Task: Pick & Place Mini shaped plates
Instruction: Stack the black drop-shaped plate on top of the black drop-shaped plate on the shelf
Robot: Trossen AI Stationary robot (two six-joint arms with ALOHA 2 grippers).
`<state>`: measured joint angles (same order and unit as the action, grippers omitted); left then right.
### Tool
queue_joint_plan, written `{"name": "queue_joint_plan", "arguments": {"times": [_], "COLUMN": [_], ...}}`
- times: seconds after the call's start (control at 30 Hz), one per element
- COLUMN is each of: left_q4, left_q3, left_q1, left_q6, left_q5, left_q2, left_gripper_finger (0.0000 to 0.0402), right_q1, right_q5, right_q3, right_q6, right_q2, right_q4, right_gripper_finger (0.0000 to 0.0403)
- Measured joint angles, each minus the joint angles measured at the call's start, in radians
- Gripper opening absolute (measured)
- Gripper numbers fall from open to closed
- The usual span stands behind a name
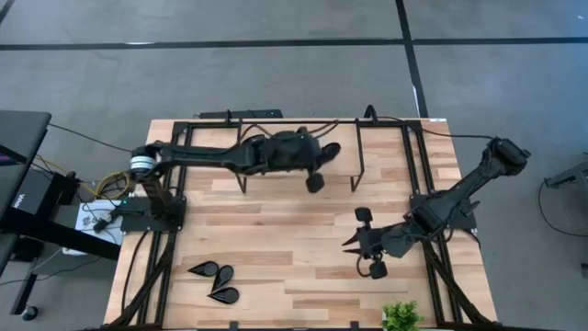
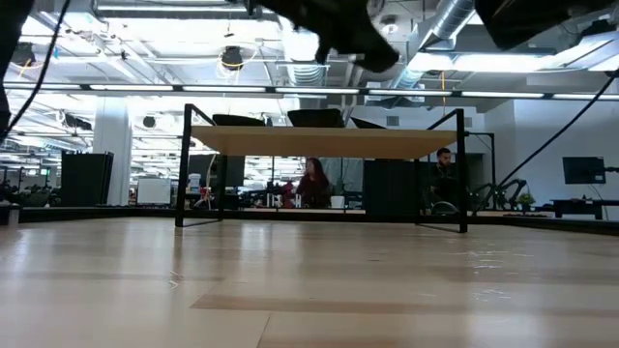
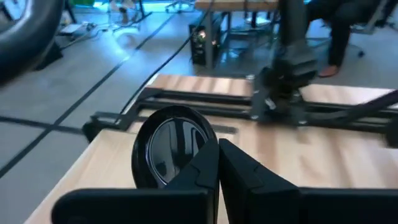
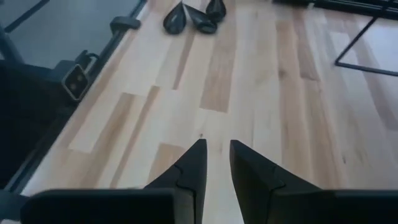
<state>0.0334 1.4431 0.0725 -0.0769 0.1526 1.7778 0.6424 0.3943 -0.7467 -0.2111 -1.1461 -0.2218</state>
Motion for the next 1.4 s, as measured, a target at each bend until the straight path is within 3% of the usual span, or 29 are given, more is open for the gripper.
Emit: {"name": "queue_joint_plan", "arguments": {"times": [0.3, 1.4], "left_q4": [0.003, 0.009], "left_q3": [0.011, 0.002], "left_q1": [0.098, 0.075], "left_q6": [-0.001, 0.006], "left_q5": [0.000, 0.012], "left_q2": [0.095, 0.145], "left_gripper_finger": [0.0008, 0.0012], "right_q1": [-0.011, -0.008], "right_q5": [-0.004, -0.008], "right_q3": [0.000, 0.000], "right_q6": [0.000, 0.000], "right_q2": [-0.001, -0.002], "right_q4": [-0.005, -0.003], "right_gripper_finger": [0.0065, 0.0066]}}
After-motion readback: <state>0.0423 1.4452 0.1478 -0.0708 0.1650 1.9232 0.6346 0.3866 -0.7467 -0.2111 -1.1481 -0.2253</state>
